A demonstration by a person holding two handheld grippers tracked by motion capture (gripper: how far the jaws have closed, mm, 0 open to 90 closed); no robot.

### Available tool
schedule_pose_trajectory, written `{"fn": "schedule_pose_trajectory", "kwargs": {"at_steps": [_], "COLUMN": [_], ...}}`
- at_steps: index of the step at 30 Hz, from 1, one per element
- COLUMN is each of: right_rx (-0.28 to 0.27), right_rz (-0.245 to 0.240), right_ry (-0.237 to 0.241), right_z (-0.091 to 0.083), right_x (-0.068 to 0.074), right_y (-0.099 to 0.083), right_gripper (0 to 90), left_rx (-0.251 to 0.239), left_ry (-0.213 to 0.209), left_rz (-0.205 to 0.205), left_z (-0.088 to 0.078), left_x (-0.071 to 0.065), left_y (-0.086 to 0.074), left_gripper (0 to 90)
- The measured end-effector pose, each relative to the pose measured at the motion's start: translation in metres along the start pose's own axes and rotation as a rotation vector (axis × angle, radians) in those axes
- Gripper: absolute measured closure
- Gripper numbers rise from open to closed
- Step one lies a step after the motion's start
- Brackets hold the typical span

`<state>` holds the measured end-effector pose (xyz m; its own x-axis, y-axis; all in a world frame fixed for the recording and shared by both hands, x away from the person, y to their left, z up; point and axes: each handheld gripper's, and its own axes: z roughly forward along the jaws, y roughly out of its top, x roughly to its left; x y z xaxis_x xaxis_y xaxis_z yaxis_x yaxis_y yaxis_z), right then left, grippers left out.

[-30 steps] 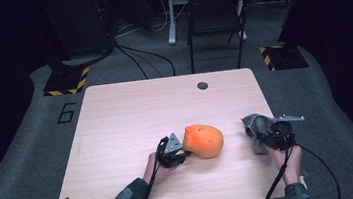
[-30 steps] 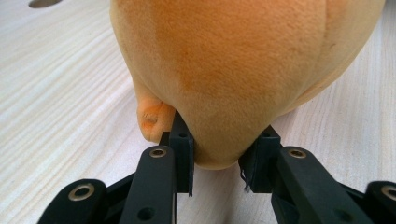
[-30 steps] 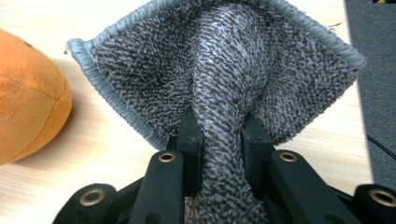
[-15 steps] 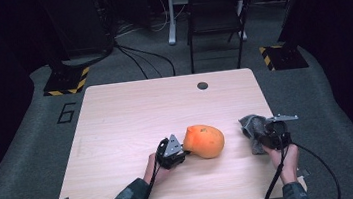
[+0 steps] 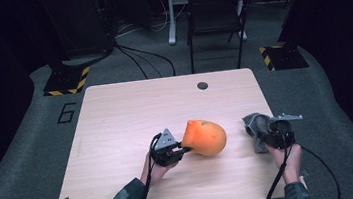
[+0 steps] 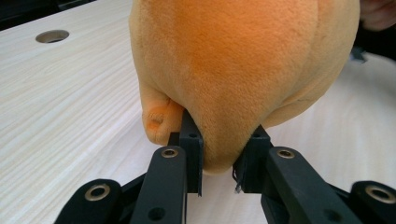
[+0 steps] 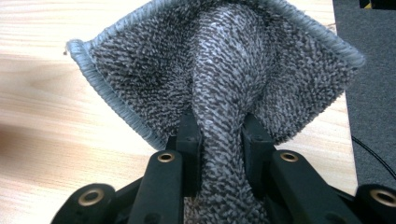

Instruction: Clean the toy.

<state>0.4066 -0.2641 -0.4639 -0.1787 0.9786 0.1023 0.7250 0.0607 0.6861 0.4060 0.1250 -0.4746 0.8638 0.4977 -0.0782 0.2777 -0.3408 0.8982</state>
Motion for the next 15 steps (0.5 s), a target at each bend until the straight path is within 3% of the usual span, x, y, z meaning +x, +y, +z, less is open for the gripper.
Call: {"fn": "schedule_pose_trajectory", "kwargs": {"at_steps": [10,15], "right_rx": [-0.005,-0.012], "right_rz": [-0.036,-0.050], "right_ry": [0.008,0.016], "right_z": [0.003,0.001], "right_x": [0.010,0.014], "right_y": [0.003,0.005], "right_gripper": [73.7,73.6], "left_rx": [0.001,0.004], "left_ry": [-0.060,-0.089], "left_rz": [-0.200,-0.244], "left_z": [-0.018,-0.020], "left_x": [0.005,0.004], "left_y": [0.016,0.017], "left_gripper": [75.1,75.0]}}
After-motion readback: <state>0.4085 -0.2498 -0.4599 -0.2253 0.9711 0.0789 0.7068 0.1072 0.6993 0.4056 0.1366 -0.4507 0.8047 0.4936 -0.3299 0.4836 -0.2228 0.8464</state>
